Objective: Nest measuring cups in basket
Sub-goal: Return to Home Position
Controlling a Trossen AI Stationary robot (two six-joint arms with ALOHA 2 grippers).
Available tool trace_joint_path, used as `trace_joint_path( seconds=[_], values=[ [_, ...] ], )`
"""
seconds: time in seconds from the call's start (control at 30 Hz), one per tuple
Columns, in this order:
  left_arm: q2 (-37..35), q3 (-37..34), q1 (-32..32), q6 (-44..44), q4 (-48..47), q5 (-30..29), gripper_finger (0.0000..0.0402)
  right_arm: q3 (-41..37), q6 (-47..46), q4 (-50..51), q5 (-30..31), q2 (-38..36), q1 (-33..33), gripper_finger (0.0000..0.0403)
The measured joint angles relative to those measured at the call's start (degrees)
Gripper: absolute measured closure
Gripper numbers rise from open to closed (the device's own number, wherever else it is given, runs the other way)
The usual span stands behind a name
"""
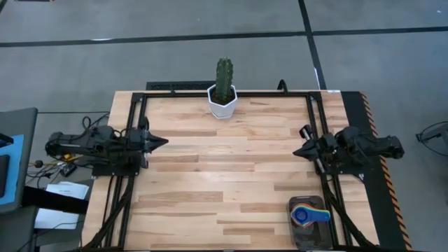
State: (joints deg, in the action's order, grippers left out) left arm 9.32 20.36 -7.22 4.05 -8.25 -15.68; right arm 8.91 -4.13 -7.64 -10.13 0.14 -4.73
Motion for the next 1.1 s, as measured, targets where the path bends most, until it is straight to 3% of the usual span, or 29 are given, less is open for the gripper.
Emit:
trace_joint_path(
  seconds=[0.23, 0.37, 0.7, 0.97, 1.1],
  values=[
    [-8.65, 0.0, 0.0, 0.82, -6.58, -0.44, 0.0401, -0.07, 0.25, 1.75, 1.45, 0.01, 0.0, 0.0397],
    [-9.11, -0.09, 0.0, -0.02, -8.22, -1.09, 0.0401, -0.07, 0.08, 1.53, 2.54, 0.02, 0.0, 0.0393],
    [-8.5, -14.65, 0.0, -2.04, 10.27, 0.49, 0.0401, -0.04, 0.03, 3.33, 4.73, 0.2, 0.0, 0.0392],
    [-9.16, -16.63, 0.0, -1.15, 10.91, 1.93, 0.0401, -0.1, -0.41, 4.76, 5.73, 0.17, 0.04, 0.0394],
    [-9.17, -16.63, 0.0, -0.74, 9.18, 1.99, 0.0401, -3.43, -1.41, 0.86, 5.73, 0.13, 0.04, 0.0397]
  ],
)
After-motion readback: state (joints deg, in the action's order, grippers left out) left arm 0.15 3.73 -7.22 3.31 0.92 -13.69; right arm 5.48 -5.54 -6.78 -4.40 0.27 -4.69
